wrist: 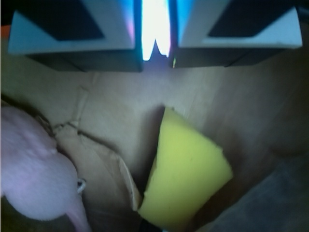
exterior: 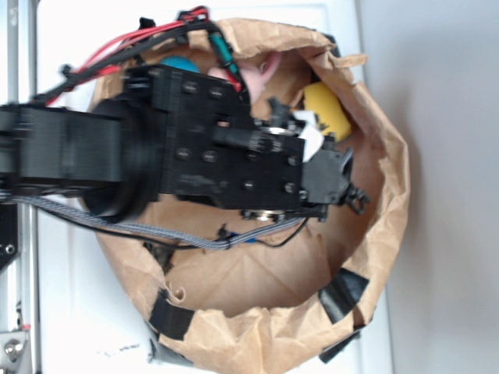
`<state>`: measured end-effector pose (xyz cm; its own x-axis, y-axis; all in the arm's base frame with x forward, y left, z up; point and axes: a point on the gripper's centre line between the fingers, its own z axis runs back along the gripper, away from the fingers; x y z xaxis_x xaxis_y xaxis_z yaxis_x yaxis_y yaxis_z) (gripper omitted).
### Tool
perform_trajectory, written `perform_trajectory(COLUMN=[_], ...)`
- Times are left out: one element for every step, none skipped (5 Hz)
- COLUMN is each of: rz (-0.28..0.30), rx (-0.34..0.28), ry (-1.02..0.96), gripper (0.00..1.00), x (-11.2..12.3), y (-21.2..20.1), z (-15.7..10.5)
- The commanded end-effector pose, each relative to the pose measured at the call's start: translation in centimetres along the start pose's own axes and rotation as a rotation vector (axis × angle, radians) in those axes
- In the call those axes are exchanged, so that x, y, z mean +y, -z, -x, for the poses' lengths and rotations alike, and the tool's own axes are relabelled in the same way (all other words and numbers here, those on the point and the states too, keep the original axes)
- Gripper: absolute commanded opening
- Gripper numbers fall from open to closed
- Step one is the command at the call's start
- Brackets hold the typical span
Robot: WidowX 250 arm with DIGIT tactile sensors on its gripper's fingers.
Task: Grab the green sponge.
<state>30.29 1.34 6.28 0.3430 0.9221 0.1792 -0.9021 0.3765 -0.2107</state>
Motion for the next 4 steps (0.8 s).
perform_trajectory(rz=[0.081, 0.057, 0.037, 0.035], rx=[0.034, 0.000, -0.029, -0.061], ry=[0.020, 0.014, 0.009, -0.003], gripper=[0.00, 1.00, 1.00, 1.00], x=[1.1, 0.3, -0.2, -0.7], y=[-3.4, -1.5, 0.3, 1.5], z=[-1.8, -2.7, -3.3, -4.0])
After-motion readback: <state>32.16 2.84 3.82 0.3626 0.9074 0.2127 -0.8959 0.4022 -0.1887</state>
